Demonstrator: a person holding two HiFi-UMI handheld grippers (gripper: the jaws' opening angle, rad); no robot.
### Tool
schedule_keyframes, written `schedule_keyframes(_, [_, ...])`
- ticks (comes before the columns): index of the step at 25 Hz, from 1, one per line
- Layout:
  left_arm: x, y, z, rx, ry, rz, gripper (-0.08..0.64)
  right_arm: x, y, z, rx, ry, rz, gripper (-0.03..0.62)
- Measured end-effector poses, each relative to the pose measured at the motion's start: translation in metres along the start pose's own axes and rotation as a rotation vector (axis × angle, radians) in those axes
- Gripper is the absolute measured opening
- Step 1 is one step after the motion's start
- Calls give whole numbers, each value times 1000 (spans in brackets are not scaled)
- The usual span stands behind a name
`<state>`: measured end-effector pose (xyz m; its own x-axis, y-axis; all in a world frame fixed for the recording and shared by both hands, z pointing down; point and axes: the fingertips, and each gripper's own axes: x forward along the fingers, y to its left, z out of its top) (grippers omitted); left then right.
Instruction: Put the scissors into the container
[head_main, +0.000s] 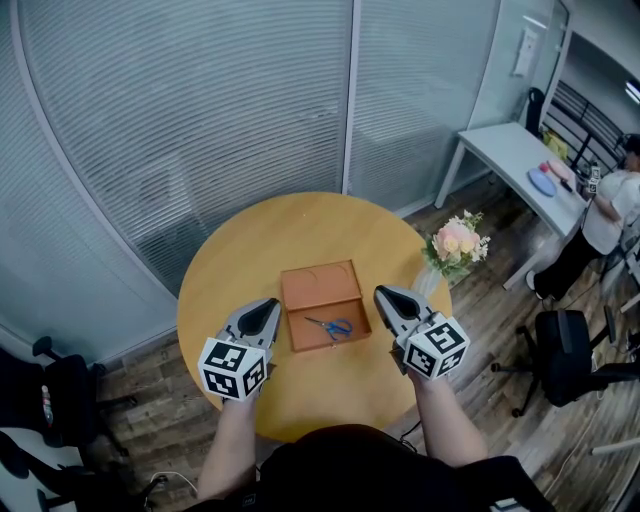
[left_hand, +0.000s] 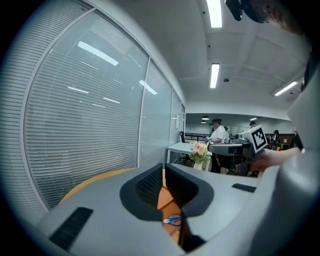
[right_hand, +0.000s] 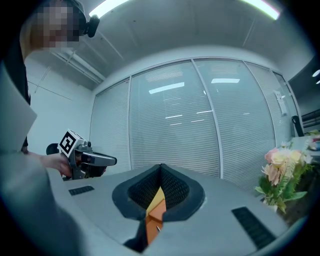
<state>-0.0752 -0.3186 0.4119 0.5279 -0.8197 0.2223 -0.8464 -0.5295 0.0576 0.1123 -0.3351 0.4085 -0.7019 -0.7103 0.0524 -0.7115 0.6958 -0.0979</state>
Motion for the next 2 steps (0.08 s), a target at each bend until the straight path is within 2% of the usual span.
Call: schedule_keyframes(2, [0, -1, 0, -1, 1, 0, 26, -1, -1, -1, 2, -1, 2, 35])
